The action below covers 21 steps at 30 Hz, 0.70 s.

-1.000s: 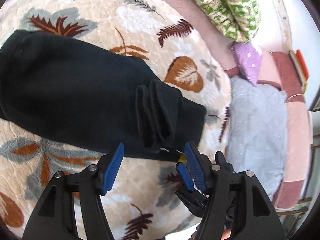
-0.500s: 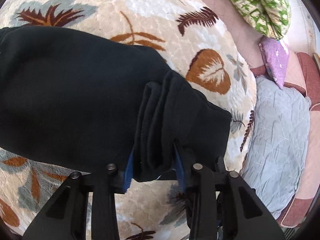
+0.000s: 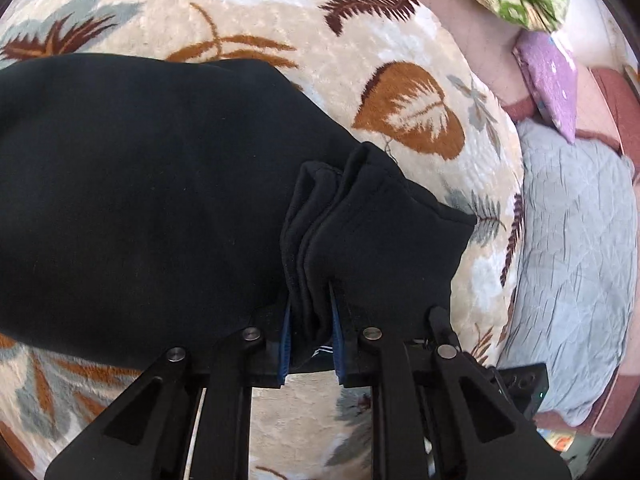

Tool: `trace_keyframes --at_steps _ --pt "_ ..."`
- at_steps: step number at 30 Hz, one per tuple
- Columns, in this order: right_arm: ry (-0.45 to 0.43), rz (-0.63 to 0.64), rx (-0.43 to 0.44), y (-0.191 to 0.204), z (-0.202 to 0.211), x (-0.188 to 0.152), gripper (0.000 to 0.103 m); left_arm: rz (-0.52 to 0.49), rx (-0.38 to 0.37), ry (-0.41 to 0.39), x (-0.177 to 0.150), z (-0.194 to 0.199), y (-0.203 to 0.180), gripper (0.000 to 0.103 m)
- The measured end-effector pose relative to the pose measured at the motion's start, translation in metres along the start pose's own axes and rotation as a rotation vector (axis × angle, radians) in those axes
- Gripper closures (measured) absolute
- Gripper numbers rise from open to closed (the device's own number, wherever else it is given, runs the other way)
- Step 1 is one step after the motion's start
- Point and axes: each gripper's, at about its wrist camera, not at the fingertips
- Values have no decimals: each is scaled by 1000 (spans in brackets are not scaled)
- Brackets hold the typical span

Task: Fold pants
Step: 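Lay the folded pants down and open the left gripper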

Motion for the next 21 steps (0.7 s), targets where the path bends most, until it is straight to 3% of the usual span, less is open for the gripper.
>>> trace_keyframes --at_steps 4,6,7,8,9,11,14,17,21 --pt "16 62 -31 -5 -6 -2 98 34 -128 68 2 3 18 87" --pt "41 61 -33 0 -6 0 92 58 -156 101 -2 9 30 82" --pt "55 25 -11 1 -3 1 91 58 -144 94 -5 17 38 80" --pt "67 -22 7 0 2 0 82 55 -119 76 -9 26 45 76" --pt "68 -60 25 0 10 0 74 57 -99 57 -12 34 52 75" --pt "50 -86 54 4 31 -5 68 71 -64 24 -18 50 71 75" --pt "2 -77 60 14 60 -14 63 118 -116 4 -27 74 106 75" --pt "15 -6 61 37 69 -29 62 157 -164 -50 -32 106 147 75" --pt "169 198 24 83 32 -67 54 170 -59 -148 -34 140 199 75"
Point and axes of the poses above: each gripper's, at about its wrist camera, not at the fingertips, and z roughly against the way its jaws point, y to its left, x to its top, and after that the axes turned 13 degrees about x, right-handed
